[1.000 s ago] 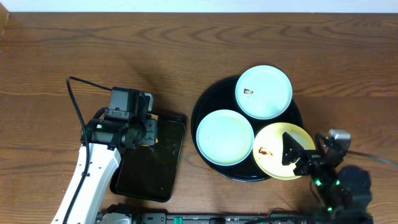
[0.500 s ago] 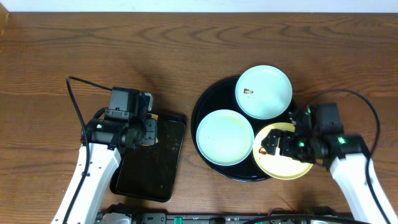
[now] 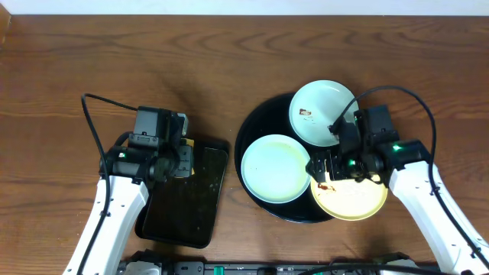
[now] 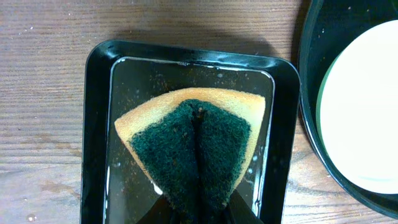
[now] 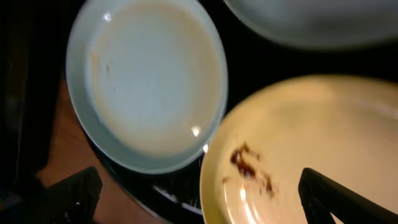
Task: Clean dirty plates on tray and stack at the side
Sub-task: 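Reach the right gripper to the pale green plate's rim and grasp it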
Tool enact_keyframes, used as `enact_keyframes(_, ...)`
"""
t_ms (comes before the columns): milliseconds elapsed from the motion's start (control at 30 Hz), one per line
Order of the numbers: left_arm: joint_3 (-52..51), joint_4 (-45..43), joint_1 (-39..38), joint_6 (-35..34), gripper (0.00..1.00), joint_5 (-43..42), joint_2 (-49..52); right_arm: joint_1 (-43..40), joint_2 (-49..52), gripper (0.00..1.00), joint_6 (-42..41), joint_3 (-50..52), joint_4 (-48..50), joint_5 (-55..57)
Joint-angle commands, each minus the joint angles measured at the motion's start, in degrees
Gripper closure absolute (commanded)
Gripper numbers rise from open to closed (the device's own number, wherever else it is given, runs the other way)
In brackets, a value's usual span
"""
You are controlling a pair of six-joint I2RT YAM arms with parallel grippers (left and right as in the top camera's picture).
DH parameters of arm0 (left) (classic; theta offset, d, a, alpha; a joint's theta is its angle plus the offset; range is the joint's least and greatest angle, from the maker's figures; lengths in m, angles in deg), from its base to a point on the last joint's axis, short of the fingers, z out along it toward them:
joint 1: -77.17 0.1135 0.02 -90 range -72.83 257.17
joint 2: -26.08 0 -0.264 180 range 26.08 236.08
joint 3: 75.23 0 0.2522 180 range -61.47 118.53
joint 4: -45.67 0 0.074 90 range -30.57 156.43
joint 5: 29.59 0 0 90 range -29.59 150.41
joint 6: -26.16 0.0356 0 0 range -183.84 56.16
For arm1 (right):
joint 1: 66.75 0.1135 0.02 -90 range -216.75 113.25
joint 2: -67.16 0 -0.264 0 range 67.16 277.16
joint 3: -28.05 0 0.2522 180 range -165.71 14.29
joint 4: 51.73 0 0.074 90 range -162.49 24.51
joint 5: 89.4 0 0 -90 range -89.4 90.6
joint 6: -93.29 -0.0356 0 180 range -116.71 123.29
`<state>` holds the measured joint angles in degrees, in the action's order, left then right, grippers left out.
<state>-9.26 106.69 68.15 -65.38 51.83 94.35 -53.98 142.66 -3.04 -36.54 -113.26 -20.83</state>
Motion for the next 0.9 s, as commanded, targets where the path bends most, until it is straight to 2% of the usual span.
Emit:
enact_keyframes(0,0.2,-0.2,0.2,-0.7,0.84,0.7,0.2,0.3,-0.1,0.01,8.8,-0.6,2.8,-9.6)
enact_keyframes(67,0.2,-0.2,0.2,-0.7,0.84,0.7,0.2,0.3,0.2,0.01,10.9,-0.6,4.8,-15.6)
enact_keyframes(400,0.2,-0.1,0.2,-0.8,0.85,0.7,0.2,1.0,10.6,0.01,1.6,-0.6,10.3,-9.9)
enact_keyframes(533,0.2,-0.1,0.2,-0.8,0.85,0.7,0.2,1.0,14.4,0.27,1.4,-0.6,13.5,-10.1)
enact_keyframes(700,0.2,-0.2,0.2,-0.7,0.85,0.7,0.2,1.5,18.8,0.28,-0.8,-0.6,15.8,-10.1)
enact_keyframes(767,0.2,-0.2,0.2,-0.7,0.85,0.7,0.2,1.8,20.1,0.20,-0.9,-0.6,16.3,-10.1)
enact_keyframes(800,0.2,-0.2,0.2,-0.7,0.85,0.7,0.2,1.8,20.7,0.22,-1.0,-0.6,16.4,-10.0)
enact_keyframes(867,0.2,-0.2,0.2,-0.7,0.85,0.7,0.2,1.8,21.8,0.37,-1.6,-0.6,16.8,-9.7)
